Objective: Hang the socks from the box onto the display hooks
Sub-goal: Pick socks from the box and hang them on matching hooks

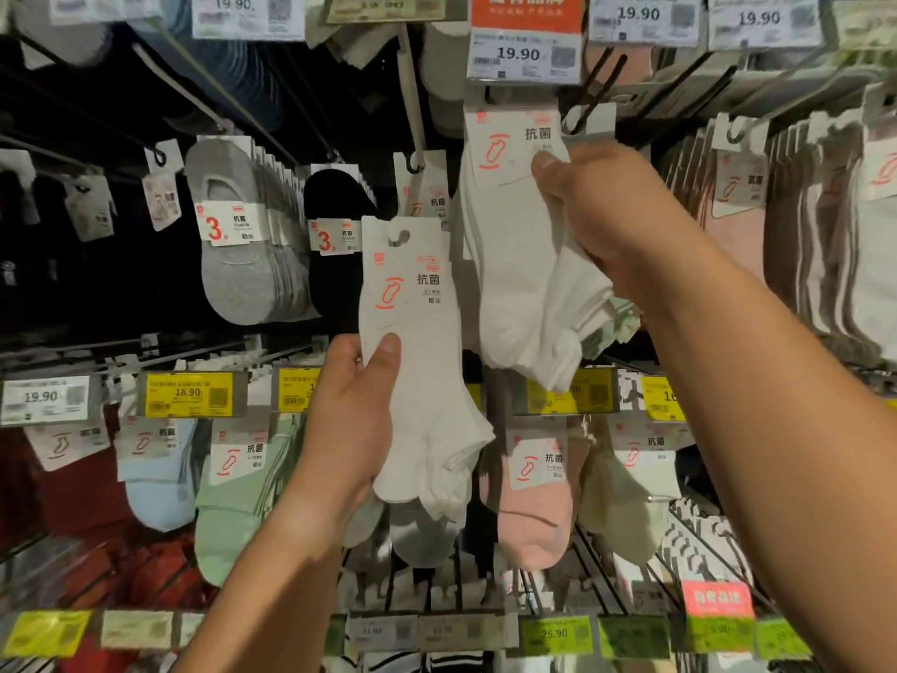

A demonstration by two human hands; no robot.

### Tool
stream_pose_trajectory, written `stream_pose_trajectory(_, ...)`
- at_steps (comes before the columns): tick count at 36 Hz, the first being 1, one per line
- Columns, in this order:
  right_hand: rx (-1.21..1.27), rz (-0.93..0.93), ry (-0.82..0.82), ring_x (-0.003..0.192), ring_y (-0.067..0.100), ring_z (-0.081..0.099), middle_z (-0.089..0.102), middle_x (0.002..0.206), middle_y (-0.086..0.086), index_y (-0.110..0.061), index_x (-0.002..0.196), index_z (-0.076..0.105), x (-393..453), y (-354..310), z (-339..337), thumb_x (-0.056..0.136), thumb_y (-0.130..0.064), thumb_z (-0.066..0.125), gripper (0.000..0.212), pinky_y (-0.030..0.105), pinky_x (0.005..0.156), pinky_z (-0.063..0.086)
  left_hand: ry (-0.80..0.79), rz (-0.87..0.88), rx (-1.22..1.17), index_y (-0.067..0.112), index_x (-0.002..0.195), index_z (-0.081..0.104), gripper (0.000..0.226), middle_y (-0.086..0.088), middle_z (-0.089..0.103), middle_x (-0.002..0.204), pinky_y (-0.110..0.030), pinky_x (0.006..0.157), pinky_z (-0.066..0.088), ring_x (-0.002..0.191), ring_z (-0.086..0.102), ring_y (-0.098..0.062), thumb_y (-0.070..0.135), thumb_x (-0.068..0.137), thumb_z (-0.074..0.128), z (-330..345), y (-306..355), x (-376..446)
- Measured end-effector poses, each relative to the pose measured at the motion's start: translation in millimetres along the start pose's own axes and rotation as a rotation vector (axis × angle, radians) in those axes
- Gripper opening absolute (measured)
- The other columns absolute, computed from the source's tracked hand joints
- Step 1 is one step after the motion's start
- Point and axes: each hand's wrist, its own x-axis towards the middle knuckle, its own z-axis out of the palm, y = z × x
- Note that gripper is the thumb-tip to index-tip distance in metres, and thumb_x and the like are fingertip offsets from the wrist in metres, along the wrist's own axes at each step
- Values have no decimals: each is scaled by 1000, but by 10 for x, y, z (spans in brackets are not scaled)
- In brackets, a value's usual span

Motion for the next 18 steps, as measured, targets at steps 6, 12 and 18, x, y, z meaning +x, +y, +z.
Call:
stream_pose_trajectory(6,2,12,14,68,21,60,66,76,8,-14,76,57,38,79,24,99,-29,56,27,29,64,46,-4,-4,-2,19,101,60,10,12,76,88,-21,61,57,79,73,-4,27,103,55,-31,9,13)
stream_pose_trajectory(12,74,59,51,85,23,70,73,83,0,-14,85,65,59,80,11,96,-27,59,18,40,88,56,3,-12,-3,15,105,60,12,9,77,92,-24,65,60,81,73,-7,26,103,55,-70,25,13)
stream_pose_trajectory(18,-138,37,61,78,22,52,67,97,26,9,98,66,126,-43,-7,92,-13,56,24,33,69,42,6,-15,-1,14,107,60,15,7,77,95,-26,70,61,85,74,-10,27,102,55,-96,24,43)
